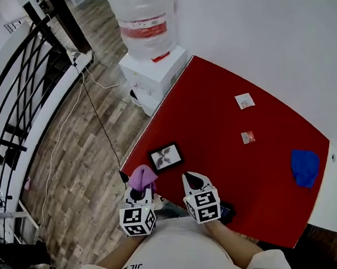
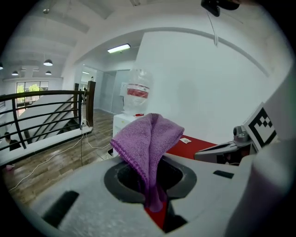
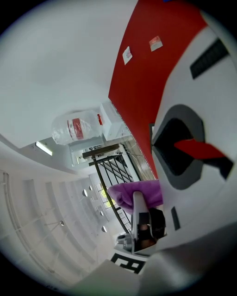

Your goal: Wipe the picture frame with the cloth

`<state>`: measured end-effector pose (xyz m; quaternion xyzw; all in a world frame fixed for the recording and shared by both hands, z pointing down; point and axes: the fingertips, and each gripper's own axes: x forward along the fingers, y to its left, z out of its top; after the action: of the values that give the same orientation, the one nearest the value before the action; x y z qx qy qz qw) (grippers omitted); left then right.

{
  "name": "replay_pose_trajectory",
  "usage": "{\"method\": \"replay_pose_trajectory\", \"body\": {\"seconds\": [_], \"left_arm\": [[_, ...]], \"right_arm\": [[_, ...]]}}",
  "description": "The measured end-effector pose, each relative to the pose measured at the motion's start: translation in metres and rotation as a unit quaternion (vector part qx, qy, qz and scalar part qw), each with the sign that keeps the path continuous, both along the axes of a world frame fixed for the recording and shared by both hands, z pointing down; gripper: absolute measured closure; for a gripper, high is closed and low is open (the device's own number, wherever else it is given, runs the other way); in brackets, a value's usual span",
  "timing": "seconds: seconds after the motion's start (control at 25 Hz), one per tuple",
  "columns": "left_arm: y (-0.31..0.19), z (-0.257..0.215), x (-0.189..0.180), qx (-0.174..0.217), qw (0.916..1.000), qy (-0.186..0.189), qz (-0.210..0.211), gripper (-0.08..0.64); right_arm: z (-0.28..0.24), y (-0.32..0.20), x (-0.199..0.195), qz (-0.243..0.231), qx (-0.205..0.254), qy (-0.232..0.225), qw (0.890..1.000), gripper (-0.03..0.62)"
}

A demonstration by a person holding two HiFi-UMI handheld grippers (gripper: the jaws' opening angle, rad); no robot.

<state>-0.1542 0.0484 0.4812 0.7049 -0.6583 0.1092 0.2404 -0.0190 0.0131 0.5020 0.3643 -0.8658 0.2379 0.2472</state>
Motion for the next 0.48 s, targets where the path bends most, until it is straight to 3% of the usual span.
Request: {"method": "replay_pose_trajectory", "body": {"seconds": [0.48], "left_arm": [[-0.0031,-0.0032,0.0023,0.003,0.9998,-0.007,0.016,0.497]], "right_arm": [[-0.0082,-0.0018,-0.0013,0.004,0.016,0.015,1.0,0.589]]}}
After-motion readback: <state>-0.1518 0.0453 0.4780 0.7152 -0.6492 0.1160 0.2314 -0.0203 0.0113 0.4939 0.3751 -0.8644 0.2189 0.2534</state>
